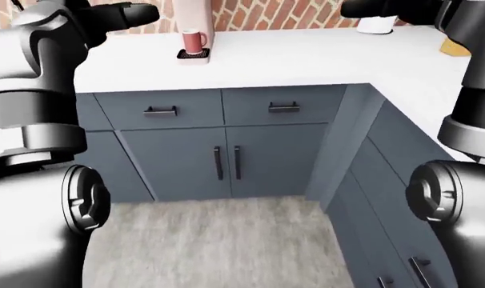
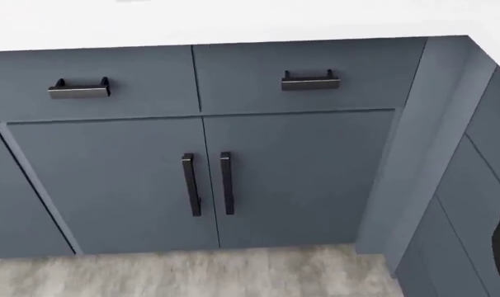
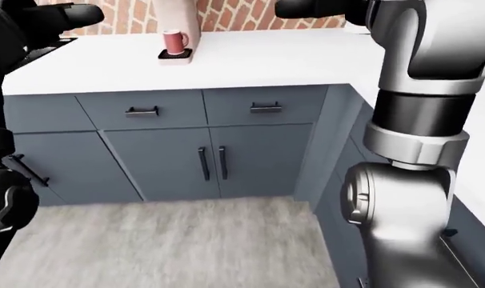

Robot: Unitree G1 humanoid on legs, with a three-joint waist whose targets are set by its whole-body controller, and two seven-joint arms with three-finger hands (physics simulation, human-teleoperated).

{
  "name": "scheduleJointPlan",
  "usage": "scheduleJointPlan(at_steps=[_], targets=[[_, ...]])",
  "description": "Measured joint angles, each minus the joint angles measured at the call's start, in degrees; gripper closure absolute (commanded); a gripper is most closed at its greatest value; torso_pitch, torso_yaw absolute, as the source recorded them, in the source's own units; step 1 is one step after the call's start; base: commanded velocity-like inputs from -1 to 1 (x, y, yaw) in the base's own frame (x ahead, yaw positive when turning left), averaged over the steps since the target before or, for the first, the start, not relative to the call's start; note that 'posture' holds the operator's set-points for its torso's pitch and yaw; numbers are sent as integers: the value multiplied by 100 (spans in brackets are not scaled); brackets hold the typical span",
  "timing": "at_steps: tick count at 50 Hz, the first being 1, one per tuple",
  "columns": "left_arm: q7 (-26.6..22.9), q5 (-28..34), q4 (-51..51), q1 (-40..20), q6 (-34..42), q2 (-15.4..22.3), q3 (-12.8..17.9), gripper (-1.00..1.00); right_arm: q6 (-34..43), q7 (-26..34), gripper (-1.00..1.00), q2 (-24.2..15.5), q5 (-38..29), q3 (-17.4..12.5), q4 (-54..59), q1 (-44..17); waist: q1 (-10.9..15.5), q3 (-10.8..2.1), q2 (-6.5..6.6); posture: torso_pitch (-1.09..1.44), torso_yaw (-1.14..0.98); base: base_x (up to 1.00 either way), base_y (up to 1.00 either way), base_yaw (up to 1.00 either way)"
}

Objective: Press the button on the coffee machine to serve coffee.

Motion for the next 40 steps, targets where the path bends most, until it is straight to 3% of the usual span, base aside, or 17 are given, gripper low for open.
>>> scheduleJointPlan(at_steps=[4, 7, 10, 16, 27, 31, 33, 36, 37, 40], targets=[[-21, -32, -60, -90, -95, -7, -14, -100, -47, -25, -100, -38, -35, -43, 1, -19, -53, -24, 106, 0, 0, 0, 37, 0], [-18, -23, 29, -101, -126, 10, -7, -100, -56, -17, -100, -16, -21, -12, 21, -68, -56, -1, 313, 0, 0, 0, 38, 0], [23, 19, 142, 11, -99, 70, 46, -100, -54, 28, -100, 86, 57, 83, -7, 15, 1, 61, 286, 0, 0, 0, 38, 0], [50, 9, 84, -35, -87, -1, 18, -100, -39, -7, -100, 94, 78, 24, -56, 34, -80, 59, 21, 0, 0, 0, 38, 0], [42, 29, 311, -107, -190, -16, -1, -100, -79, -26, -100, 110, 136, 41, 59, 16, -33, 20, -174, 0, 0, 0, 38, 0], [34, 36, 316, -144, -228, -63, -27, -100, -90, -35, -100, 85, 158, 21, 6, 63, -16, -21, -325, 0, 0, 6, 30, 0], [23, 30, 314, -145, -237, -108, -47, -100, -86, -42, -100, 49, 164, -14, -26, 121, -52, -20, -214, 0, 0, 9, 21, 0], [-6, 13, 370, -144, -160, -158, -95, -100, -30, -76, -100, 7, 142, -65, -12, 192, -18, -78, -289, 0, 0, 11, 18, 0], [-7, 12, 356, -156, -135, -149, -91, -100, -25, -87, -100, 2, 138, -66, -5, 170, -3, -96, -258, 0, 0, 12, 12, 0], [1, 22, 262, -186, -178, -110, -52, -100, -84, -102, -100, 10, 150, -49, -83, 97, -19, 10, 47, 0, 0, 16, 9, 0]])
